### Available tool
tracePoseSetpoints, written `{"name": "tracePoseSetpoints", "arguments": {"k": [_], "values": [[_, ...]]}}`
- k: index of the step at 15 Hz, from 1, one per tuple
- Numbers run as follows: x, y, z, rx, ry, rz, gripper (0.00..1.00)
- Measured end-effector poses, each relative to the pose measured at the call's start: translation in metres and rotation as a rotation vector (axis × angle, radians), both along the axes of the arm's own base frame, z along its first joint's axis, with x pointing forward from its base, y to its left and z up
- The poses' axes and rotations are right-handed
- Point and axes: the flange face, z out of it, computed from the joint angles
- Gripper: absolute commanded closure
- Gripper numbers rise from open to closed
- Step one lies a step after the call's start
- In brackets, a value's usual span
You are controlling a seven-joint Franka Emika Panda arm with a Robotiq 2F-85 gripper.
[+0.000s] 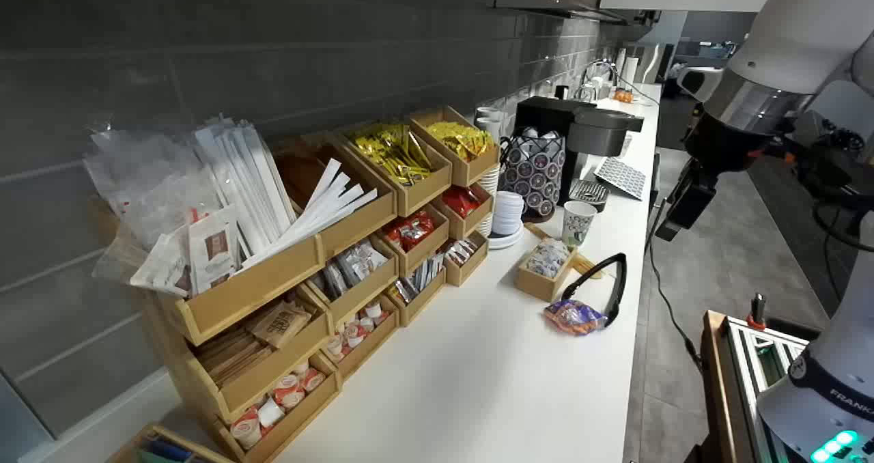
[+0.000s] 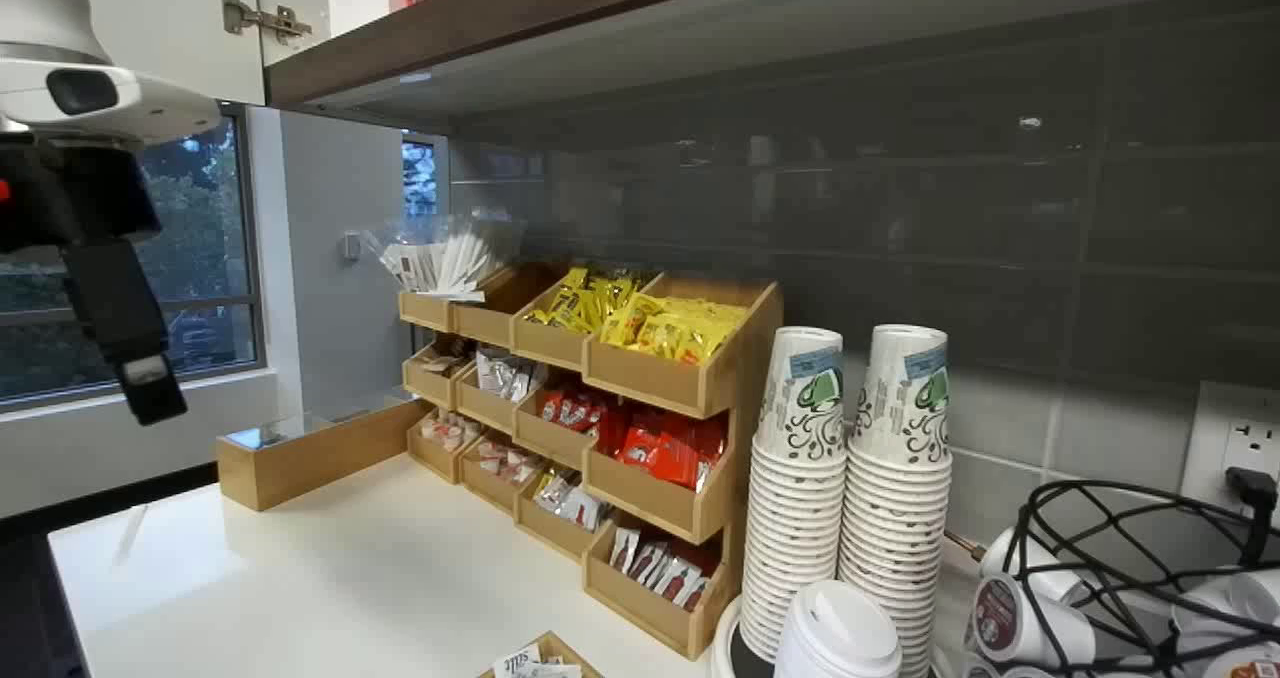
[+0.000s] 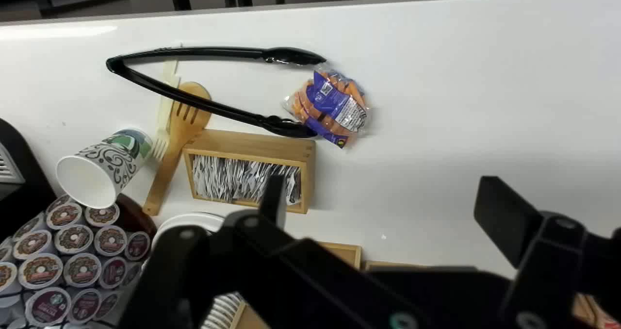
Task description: Put the cup in the top cabinet
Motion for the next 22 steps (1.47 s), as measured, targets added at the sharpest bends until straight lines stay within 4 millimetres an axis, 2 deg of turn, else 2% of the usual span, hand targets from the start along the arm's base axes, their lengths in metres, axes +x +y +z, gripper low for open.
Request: {"name": "tracePoseSetpoints", "arguments": {"k": [9,11,13,17,22], "values": [[0.001,-0.001,0.0,0.001,-0.001,-0.008,0.0],[0.01,-0.01,0.0,0.001,-0.043,-0.08,0.0],[0.028,-0.029,-0.005,-0.004,-0.096,-0.179,0.0],[0.069,-0.085,-0.026,-0.023,-0.155,-0.39,0.0],[0.099,-0.159,-0.037,-0.086,-0.168,-0.665,0.0]]}}
